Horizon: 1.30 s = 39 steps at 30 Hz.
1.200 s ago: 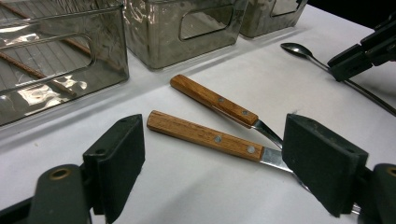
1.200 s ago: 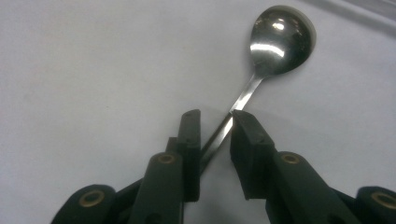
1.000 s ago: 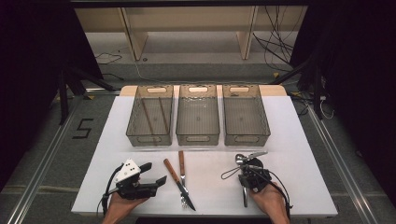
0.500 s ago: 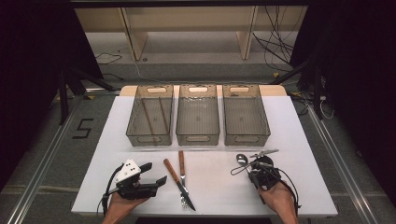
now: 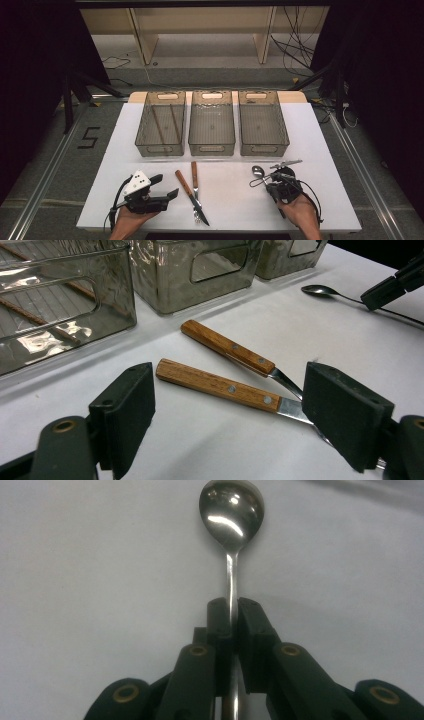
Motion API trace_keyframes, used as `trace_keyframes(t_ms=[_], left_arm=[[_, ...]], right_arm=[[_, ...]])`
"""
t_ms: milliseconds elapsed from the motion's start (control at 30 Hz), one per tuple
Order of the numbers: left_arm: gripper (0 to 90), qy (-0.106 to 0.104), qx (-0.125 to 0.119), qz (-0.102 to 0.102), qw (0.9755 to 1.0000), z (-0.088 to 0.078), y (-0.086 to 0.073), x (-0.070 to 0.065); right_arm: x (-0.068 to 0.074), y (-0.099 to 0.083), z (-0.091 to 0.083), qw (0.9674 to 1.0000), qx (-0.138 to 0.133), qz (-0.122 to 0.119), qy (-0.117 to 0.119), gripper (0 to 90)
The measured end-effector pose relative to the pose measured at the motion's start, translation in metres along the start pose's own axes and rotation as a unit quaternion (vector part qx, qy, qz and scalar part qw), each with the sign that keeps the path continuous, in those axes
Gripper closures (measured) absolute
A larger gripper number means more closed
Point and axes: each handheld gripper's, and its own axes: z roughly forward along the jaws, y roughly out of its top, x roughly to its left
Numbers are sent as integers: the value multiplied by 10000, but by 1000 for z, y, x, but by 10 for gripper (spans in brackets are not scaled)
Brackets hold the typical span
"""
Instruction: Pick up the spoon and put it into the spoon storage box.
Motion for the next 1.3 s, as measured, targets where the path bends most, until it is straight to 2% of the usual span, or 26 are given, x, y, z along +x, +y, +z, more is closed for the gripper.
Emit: trace_keyframes(t_ms=[267, 433, 733, 967, 1100, 1300], left_arm=[[212, 3, 1, 6, 10000, 0, 0, 0], [212, 9, -14, -11, 10000, 0, 0, 0], [212, 5, 4, 22, 10000, 0, 0, 0], [212, 5, -4, 4, 10000, 0, 0, 0], [212, 5, 2, 21, 10000, 0, 0, 0], [213, 15, 16, 29, 10000, 0, 0, 0]], right_arm=[[-3, 0, -5, 9999, -161, -1, 59, 852], [-2, 0, -3, 9998, -138, -1, 144, 853], [-1, 1, -7, 9994, -260, -20, 238, 853], [3, 1, 5, 9998, 18, -145, 123, 851], [4, 4, 5, 9995, 188, -238, 75, 843], [7, 6, 6, 9991, 283, -324, 15, 843]])
